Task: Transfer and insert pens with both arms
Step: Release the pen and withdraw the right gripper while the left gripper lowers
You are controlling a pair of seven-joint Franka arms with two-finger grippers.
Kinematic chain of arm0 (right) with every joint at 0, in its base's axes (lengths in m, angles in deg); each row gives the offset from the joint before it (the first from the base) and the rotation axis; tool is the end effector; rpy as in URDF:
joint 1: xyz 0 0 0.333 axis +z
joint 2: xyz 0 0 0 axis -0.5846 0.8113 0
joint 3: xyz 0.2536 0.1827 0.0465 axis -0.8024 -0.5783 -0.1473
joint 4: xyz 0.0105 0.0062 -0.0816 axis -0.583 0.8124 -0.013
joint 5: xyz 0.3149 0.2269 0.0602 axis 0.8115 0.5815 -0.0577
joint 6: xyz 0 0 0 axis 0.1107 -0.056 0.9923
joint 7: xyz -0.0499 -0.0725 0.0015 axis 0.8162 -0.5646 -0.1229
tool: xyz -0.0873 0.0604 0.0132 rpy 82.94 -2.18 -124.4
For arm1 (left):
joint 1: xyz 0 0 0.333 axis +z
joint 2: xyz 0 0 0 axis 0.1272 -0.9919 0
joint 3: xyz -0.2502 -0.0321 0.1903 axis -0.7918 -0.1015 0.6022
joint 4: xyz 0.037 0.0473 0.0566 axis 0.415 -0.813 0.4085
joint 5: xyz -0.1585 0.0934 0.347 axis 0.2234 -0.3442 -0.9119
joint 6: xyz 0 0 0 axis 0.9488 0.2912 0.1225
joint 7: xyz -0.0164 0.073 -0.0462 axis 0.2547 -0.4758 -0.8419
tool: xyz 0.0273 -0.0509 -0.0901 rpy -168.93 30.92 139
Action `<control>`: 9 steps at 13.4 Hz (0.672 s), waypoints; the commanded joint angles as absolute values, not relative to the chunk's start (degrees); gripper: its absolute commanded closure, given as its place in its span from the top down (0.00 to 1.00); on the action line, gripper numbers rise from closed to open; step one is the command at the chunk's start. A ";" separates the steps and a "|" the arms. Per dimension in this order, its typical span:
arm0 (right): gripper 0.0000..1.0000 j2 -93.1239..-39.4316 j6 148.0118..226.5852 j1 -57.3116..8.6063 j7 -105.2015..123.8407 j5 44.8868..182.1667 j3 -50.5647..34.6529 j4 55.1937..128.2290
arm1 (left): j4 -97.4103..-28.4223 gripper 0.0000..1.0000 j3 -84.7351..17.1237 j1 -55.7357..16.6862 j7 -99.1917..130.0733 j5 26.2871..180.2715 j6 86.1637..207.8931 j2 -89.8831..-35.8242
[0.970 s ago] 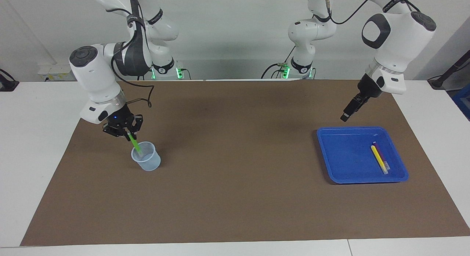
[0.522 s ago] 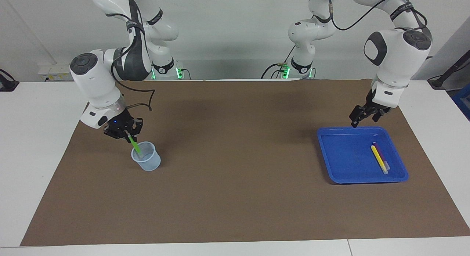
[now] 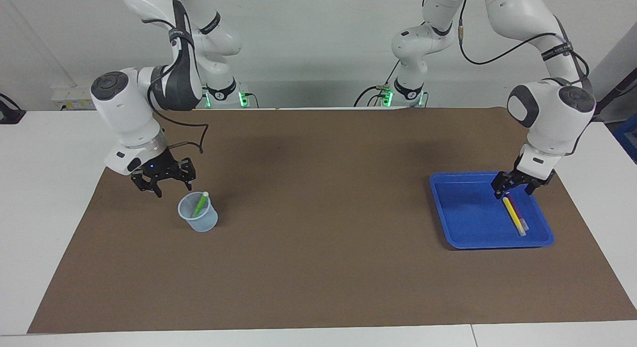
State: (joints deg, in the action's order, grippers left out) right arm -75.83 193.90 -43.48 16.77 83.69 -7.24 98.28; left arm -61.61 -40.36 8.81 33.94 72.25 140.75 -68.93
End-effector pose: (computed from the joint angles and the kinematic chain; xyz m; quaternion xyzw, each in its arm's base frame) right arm 0.5972 -0.0140 0.4535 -0.9901 -0.1205 -0.0717 0.0009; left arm 0.6281 0.0800 0.3776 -0.9971 -0.0041 -0.0719 0.0235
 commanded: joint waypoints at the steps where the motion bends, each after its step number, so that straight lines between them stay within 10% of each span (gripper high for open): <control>1: 1.00 -79.94 187.69 -44.21 16.00 83.73 -7.61 96.34 | -58.40 1.00 -40.53 9.22 34.66 73.22 144.68 -74.84; 4: 1.00 -84.50 171.35 -44.22 16.97 83.90 -7.17 95.36 | -57.34 1.00 -40.53 10.79 36.06 72.34 145.14 -76.96; 9: 1.00 -89.00 167.61 -44.74 18.37 83.99 -5.34 94.57 | -59.36 1.00 -40.53 12.55 38.79 72.61 146.10 -77.14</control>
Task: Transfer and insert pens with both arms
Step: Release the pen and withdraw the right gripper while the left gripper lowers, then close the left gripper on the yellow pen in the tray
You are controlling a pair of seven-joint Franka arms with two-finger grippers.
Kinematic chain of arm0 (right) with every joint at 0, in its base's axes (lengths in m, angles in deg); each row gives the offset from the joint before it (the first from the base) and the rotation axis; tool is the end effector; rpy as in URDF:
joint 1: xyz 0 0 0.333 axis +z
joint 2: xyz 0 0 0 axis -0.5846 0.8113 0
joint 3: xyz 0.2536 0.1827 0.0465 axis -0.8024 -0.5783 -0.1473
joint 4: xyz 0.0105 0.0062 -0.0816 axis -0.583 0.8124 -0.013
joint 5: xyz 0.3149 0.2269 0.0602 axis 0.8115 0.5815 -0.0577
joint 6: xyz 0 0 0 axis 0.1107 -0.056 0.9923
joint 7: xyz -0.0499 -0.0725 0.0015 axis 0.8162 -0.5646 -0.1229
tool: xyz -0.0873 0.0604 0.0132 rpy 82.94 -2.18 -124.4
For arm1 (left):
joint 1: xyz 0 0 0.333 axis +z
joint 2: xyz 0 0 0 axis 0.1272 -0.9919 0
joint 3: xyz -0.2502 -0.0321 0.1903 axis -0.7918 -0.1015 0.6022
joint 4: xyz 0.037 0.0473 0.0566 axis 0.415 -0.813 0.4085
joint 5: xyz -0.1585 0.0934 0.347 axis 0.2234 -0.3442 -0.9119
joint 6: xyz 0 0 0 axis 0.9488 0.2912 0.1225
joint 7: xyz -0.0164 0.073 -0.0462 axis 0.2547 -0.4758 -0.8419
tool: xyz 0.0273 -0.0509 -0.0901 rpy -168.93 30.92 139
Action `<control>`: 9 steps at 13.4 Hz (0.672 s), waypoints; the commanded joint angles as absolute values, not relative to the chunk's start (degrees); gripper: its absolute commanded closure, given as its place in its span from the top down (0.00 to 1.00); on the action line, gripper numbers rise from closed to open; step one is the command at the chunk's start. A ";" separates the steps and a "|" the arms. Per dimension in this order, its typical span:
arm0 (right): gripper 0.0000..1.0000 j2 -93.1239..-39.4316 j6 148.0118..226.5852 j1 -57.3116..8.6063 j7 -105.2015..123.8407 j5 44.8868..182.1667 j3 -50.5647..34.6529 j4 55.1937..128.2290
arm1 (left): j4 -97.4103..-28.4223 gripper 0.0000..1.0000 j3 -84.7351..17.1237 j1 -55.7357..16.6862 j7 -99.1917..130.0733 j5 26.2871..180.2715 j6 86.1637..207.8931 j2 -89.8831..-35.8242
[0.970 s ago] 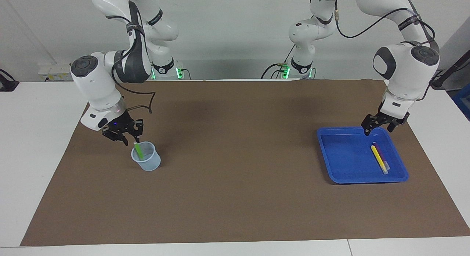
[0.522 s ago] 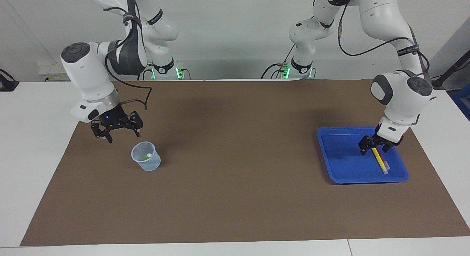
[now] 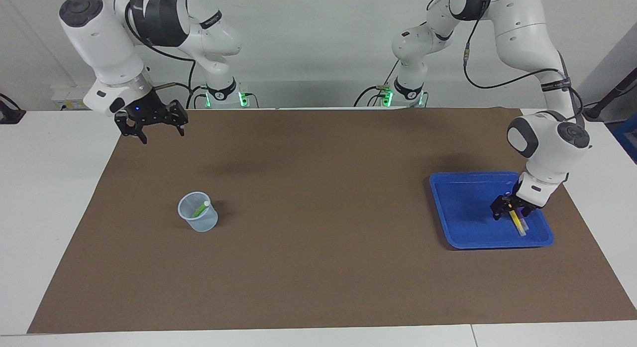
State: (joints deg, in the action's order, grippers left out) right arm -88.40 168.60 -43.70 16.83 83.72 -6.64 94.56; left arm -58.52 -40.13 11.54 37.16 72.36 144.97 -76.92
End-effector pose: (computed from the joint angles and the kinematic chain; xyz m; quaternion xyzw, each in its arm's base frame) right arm 0.5227 -0.0150 0.5661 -0.9931 -0.1167 0.0082 0.0019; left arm 0.6454 0.1173 0.3208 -0.9976 -0.0038 -0.0675 0.0137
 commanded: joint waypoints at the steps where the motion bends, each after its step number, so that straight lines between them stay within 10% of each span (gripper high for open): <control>1: 1.00 -89.00 167.44 -45.35 20.37 83.99 -4.28 94.57 | -60.58 1.00 -40.53 12.82 38.71 72.69 147.50 -77.05; 9: 1.00 -93.04 166.21 -44.74 24.17 83.20 -4.27 95.89 | -65.50 1.00 -40.53 13.08 37.65 72.96 153.56 -76.79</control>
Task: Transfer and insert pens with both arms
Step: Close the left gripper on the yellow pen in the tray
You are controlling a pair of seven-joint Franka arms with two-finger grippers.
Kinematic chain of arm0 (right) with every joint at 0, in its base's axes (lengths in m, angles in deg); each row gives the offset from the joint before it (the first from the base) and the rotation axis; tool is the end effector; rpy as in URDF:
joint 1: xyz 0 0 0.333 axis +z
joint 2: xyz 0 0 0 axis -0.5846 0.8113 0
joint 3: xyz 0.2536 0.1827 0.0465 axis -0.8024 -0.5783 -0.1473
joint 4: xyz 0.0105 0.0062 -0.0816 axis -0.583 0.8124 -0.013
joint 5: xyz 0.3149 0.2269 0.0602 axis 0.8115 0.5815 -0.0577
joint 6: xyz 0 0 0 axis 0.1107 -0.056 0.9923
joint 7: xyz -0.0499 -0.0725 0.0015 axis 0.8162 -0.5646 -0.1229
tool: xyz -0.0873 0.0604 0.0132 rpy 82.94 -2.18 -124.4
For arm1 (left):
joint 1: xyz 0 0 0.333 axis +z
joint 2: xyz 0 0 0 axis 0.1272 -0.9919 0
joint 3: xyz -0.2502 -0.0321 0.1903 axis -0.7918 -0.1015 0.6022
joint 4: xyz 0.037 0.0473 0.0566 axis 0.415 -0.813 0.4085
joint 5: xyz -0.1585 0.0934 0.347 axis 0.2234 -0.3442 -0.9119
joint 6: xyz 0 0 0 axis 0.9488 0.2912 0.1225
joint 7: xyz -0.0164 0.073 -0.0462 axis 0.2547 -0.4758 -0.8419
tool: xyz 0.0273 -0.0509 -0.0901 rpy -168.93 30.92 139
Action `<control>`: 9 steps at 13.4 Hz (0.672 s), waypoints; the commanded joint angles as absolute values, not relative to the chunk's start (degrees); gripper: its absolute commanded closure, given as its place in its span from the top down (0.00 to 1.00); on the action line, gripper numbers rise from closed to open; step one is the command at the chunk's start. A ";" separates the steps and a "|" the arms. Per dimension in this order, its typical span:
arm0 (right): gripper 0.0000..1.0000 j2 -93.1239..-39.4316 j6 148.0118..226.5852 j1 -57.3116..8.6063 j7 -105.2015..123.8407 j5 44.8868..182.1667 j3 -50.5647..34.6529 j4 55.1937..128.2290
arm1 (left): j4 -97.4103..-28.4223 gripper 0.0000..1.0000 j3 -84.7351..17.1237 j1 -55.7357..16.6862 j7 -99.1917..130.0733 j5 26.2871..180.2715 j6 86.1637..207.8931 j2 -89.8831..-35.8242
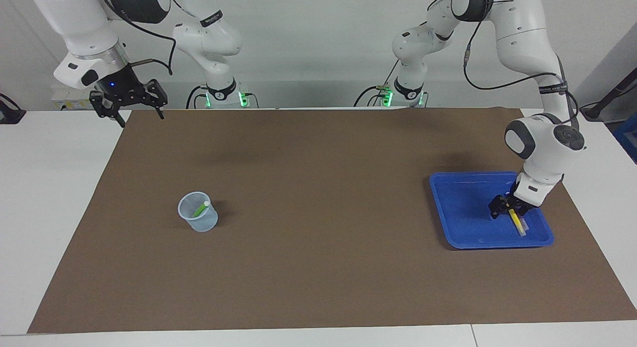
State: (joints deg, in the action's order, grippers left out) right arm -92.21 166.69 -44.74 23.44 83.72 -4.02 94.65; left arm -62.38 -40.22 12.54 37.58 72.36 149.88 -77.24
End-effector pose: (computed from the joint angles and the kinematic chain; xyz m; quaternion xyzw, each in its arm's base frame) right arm 0.5005 -0.0465 0.5967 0.9898 0.1425 0.0077 0.0003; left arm 0.6331 0.1228 0.2960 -0.9971 -0.0057 -0.0743 0.0121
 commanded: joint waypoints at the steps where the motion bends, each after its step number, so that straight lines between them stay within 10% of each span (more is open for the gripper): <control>1: 1.00 -93.13 165.86 -44.74 24.17 83.20 -4.27 95.89 | -65.78 1.00 -40.53 13.00 37.56 73.13 153.84 -76.79; 9: 1.00 -94.10 165.94 -46.24 24.35 83.03 -4.27 97.56 | -65.78 1.00 -40.53 12.20 33.96 73.04 153.75 -76.79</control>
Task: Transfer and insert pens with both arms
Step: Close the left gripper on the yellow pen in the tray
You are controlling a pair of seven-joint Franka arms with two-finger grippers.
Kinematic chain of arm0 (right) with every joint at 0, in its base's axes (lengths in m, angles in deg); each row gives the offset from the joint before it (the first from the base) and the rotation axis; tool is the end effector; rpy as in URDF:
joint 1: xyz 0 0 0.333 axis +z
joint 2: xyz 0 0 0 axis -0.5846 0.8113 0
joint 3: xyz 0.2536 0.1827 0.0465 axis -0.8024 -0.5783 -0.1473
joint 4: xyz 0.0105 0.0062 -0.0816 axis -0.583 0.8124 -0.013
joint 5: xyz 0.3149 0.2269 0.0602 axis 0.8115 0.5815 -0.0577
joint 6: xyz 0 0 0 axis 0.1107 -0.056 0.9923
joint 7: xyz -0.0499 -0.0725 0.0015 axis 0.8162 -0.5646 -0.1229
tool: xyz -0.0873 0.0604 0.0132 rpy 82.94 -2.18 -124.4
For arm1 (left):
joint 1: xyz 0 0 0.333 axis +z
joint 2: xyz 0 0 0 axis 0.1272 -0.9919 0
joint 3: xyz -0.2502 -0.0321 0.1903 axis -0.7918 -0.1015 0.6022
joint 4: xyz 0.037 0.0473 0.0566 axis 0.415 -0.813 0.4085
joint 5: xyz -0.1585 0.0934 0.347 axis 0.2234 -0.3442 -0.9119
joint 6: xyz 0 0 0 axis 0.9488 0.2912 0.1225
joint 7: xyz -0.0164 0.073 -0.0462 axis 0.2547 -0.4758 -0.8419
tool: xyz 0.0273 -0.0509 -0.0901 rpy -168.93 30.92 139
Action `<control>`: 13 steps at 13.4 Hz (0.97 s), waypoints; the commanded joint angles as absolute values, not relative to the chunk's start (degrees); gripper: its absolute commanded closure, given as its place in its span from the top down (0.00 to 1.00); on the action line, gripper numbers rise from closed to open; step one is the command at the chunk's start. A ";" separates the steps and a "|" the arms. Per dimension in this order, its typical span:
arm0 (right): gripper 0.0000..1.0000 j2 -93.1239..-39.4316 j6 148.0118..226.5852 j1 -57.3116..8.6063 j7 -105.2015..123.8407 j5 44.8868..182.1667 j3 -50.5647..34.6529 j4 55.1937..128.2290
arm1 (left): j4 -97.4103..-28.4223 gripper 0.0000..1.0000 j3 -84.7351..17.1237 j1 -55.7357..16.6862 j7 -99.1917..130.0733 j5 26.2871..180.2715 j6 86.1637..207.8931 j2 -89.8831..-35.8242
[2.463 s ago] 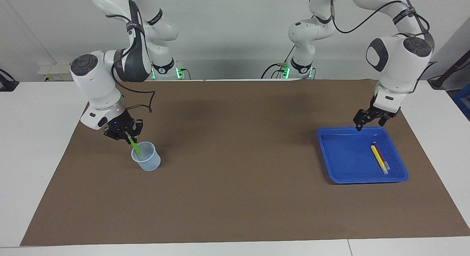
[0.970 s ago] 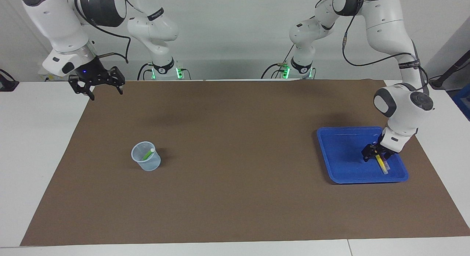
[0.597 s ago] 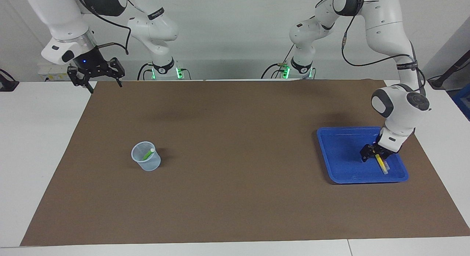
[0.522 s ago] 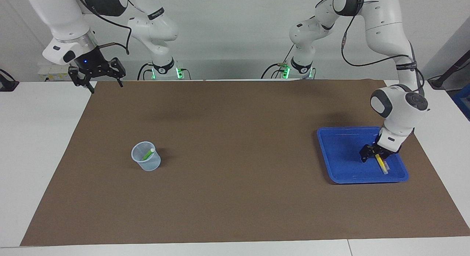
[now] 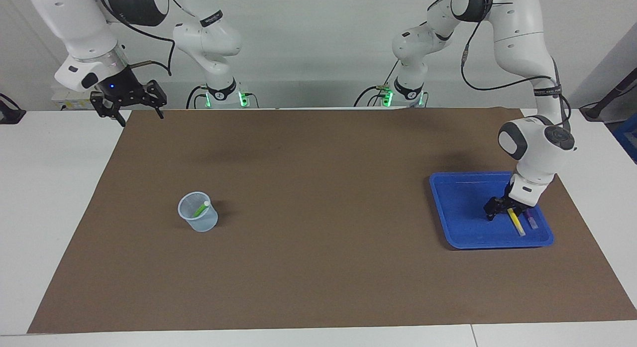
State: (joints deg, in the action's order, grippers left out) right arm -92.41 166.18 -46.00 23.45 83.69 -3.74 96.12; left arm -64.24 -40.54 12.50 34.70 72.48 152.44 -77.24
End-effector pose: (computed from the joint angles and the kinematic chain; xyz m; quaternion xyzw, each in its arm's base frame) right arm 0.4955 -0.0598 0.5854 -0.9916 -0.1292 0.0072 0.0036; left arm 0.6287 0.1168 0.2867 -0.9963 -0.0277 -0.0813 0.0076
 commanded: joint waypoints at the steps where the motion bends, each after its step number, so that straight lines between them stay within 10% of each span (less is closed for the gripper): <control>1: 1.00 -94.01 165.94 -45.98 24.44 83.03 -4.27 97.56 | -65.69 0.96 -40.53 12.20 33.87 73.04 153.58 -76.79; 10: 1.00 -94.01 166.29 -45.88 21.81 83.20 -4.71 97.73 | -65.51 0.02 -40.62 12.29 33.78 73.04 153.05 -76.79; 13: 1.00 -94.01 166.91 -44.74 19.69 83.29 -4.80 98.00 | -64.90 0.00 -40.71 12.20 32.91 73.39 151.48 -76.79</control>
State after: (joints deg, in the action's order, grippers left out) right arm -92.47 166.18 -45.15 21.63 83.69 -4.48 96.30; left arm -64.19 -40.72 12.51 34.07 72.55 152.39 -76.68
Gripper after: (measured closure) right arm 0.000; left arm 0.762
